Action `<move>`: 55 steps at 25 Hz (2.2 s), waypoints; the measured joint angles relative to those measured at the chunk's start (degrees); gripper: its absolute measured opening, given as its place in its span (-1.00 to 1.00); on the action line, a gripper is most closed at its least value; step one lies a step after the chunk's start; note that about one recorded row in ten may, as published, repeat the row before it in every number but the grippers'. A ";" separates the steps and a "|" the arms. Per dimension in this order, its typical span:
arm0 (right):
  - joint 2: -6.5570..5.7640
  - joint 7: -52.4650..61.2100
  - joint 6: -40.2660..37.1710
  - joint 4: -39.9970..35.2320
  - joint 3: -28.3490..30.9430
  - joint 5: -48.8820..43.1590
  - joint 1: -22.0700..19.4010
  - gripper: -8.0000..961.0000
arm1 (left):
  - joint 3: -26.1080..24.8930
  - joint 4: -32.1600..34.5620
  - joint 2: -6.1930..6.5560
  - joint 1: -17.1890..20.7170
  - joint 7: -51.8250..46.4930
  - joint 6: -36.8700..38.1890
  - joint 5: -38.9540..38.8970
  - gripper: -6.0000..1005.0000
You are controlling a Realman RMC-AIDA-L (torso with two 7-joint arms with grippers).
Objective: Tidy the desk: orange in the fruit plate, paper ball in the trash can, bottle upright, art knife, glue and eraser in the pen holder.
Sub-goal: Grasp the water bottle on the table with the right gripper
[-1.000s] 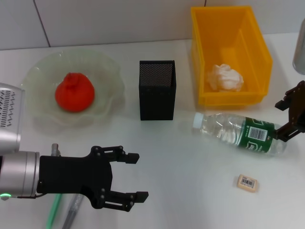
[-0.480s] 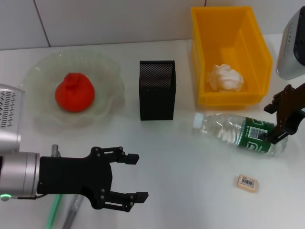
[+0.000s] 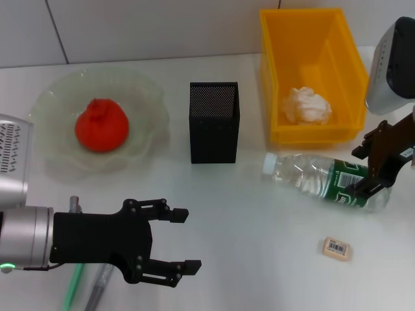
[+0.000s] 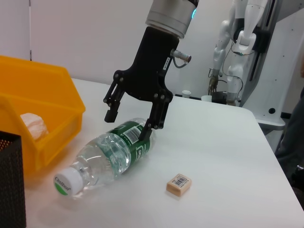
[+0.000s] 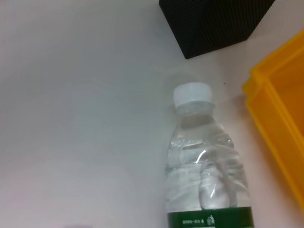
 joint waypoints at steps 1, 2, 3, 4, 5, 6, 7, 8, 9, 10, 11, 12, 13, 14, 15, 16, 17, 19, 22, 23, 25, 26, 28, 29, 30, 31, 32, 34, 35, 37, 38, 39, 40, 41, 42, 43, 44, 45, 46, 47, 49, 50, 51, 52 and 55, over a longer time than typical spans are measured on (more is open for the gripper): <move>0.00 0.00 0.25 0.31 -0.18 0.01 0.00 0.64 | 0.00 0.00 0.00 0.00 0.00 0.00 0.00 0.71; 0.00 0.00 0.53 0.69 -0.36 0.03 0.00 0.64 | 0.00 0.00 0.00 0.00 0.00 0.00 0.00 0.71; 0.00 0.00 0.80 1.01 -0.44 0.03 0.00 0.64 | 0.00 0.00 0.00 0.00 0.00 0.00 0.00 0.71; 0.00 0.00 1.05 1.39 -0.52 0.04 0.00 0.64 | 0.00 0.00 0.00 0.00 0.00 0.00 0.00 0.71; 0.00 -0.01 1.19 1.73 -0.56 0.05 0.01 0.64 | 0.00 0.00 0.00 0.00 0.00 0.00 0.00 0.71; 0.00 -0.01 1.38 2.05 -0.58 0.06 0.04 0.64 | 0.00 -0.06 0.00 0.00 0.00 0.00 0.00 0.71; 0.00 0.00 1.52 2.31 -0.59 0.07 0.07 0.64 | 0.00 -0.06 0.00 0.00 0.00 0.00 0.00 0.71; 0.00 0.00 1.74 2.76 -0.59 0.08 0.11 0.64 | 0.00 -0.07 0.00 0.00 0.00 0.00 0.00 0.71; 0.00 0.00 1.74 2.76 -0.59 0.08 0.11 0.64 | 0.00 -0.07 0.00 0.00 0.00 0.00 0.00 0.71; 0.00 0.00 1.83 3.02 -0.59 0.09 0.14 0.64 | 0.00 -0.07 0.00 0.00 0.00 0.00 0.00 0.71; 0.00 0.00 1.97 3.22 -0.59 0.09 0.16 0.64 | 0.00 -0.07 0.00 0.00 0.00 0.00 0.00 0.71; 0.00 0.01 2.21 3.47 -0.61 0.09 0.18 0.64 | 0.00 -0.07 0.00 0.02 0.00 0.00 0.00 0.71; 0.00 0.01 2.74 4.07 -0.66 0.06 0.19 0.64 | 0.00 -0.07 0.00 0.02 0.00 0.00 0.00 0.71; 0.00 0.01 2.74 4.07 -0.66 0.06 0.19 0.64 | 0.00 -0.07 0.00 0.05 0.00 0.00 0.00 0.71; 0.00 0.02 2.93 4.37 -0.71 0.02 0.19 0.64 | 0.00 -0.07 0.00 0.07 0.00 0.00 0.00 0.71; 0.00 0.02 3.16 4.69 -0.86 -0.01 0.19 0.64 | 0.00 -0.07 0.00 0.08 0.00 0.00 0.00 0.71; 0.00 0.02 3.33 4.90 -1.00 -0.03 0.19 0.64 | 0.00 -0.07 0.00 0.08 0.00 0.00 0.00 0.71; 0.00 0.06 3.85 5.35 -1.46 -0.09 0.19 0.64 | 0.00 -0.30 0.05 0.06 0.00 0.00 0.00 0.71; 0.00 0.43 4.52 5.94 -2.15 -0.13 0.18 0.64 | -0.01 -0.42 0.06 0.04 0.00 0.00 0.00 0.71; 0.00 0.56 4.64 6.07 -2.33 -0.14 0.17 0.64 | -0.02 -0.42 0.06 0.03 0.00 0.00 0.00 0.71; 0.00 0.66 4.93 6.42 -2.59 -0.14 0.17 0.64 | -0.02 -0.42 0.08 0.02 0.00 0.00 0.00 0.71; -0.01 0.67 5.12 6.61 -2.65 -0.14 0.17 0.64 | -0.03 -0.42 0.08 0.01 0.00 0.00 0.00 0.71; -0.01 0.68 5.71 7.69 -2.74 -0.17 0.43 0.64 | -0.07 -0.42 0.09 0.00 0.00 0.00 0.00 0.71; -0.01 0.68 5.71 7.69 -2.74 -0.17 0.43 0.64 | -0.08 -0.42 0.09 0.00 0.00 0.00 0.00 0.71; -0.01 0.69 5.87 8.03 -2.74 -0.18 0.55 0.64 | -0.09 -0.44 0.09 -0.02 0.00 0.00 0.00 0.71; -0.01 0.69 6.01 8.46 -2.75 -0.19 0.72 0.64 | -0.09 -0.46 0.09 -0.04 0.00 -0.01 0.00 0.71; -0.01 0.70 6.08 8.74 -2.76 -0.19 0.83 0.64 | -0.09 -0.49 0.09 -0.06 0.11 -0.04 0.00 0.71; -0.01 0.70 6.21 9.11 -2.83 -0.22 0.97 0.64 | -0.09 -0.50 0.09 -0.08 0.39 -0.07 0.00 0.71; -0.01 0.72 6.32 9.15 -2.93 -0.23 0.98 0.64 | -0.09 -0.51 0.09 -0.09 0.45 -0.08 0.00 0.71; 0.00 0.74 6.72 9.26 -3.28 -0.23 0.95 0.64 | -0.09 -0.54 0.09 -0.09 0.49 -0.08 0.00 0.71; 0.00 0.76 6.89 9.35 -3.38 -0.23 0.93 0.64 | -0.10 -0.56 0.09 -0.09 0.49 -0.08 0.00 0.71; 0.00 0.77 7.06 9.50 -3.46 -0.23 0.92 0.64 | -0.11 -0.59 0.09 -0.09 0.50 -0.09 0.00 0.71; -0.01 0.78 7.25 9.75 -3.46 -0.23 0.92 0.64 | -0.12 -0.59 0.09 -0.09 0.50 -0.09 0.00 0.71; -0.01 0.78 7.37 9.95 -3.49 -0.23 0.96 0.64 | -0.16 -0.60 0.09 -0.09 0.51 -0.09 0.00 0.71; -0.01 0.79 7.48 10.14 -3.53 -0.23 1.00 0.64 | -0.17 -0.60 0.09 -0.09 0.51 -0.09 0.00 0.71; -0.01 0.79 7.53 10.39 -3.61 -0.23 1.14 0.64 | -0.18 -0.60 0.09 -0.09 0.51 -0.09 0.00 0.71; -0.01 0.79 7.53 10.39 -3.61 -0.23 1.14 0.64 | -0.18 -0.60 0.09 -0.09 0.51 -0.09 0.00 0.71; 0.00 0.81 7.53 10.52 -3.64 -0.23 1.24 0.64 | -0.18 -0.60 0.09 -0.09 0.52 -0.09 0.00 0.71; 0.00 0.86 7.52 10.62 -3.65 -0.23 1.35 0.64 | -0.18 -0.60 0.09 -0.07 0.52 -0.09 0.00 0.71; 0.00 0.92 7.52 10.68 -3.65 -0.23 1.42 0.64 | -0.18 -0.60 0.09 -0.06 0.53 -0.09 0.00 0.71; 0.00 1.14 7.56 10.72 -3.74 -0.23 1.46 0.64 | -0.18 -0.60 0.09 -0.09 0.57 -0.09 0.00 0.71; 0.00 1.24 7.68 10.69 -3.85 -0.23 1.46 0.64 | -0.18 -0.60 0.09 -0.10 0.59 -0.09 0.00 0.71; 0.03 1.32 8.02 10.60 -4.02 -0.23 1.43 0.64 | -0.18 -0.60 0.09 -0.11 0.61 -0.09 0.00 0.71; 0.05 1.36 8.29 10.50 -4.14 -0.23 1.36 0.64 | -0.18 -0.60 0.12 -0.11 0.63 -0.09 0.00 0.71; 0.09 1.39 8.80 10.21 -4.29 -0.23 1.24 0.63 | -0.25 -0.60 0.16 -0.11 0.69 -0.09 0.00 0.71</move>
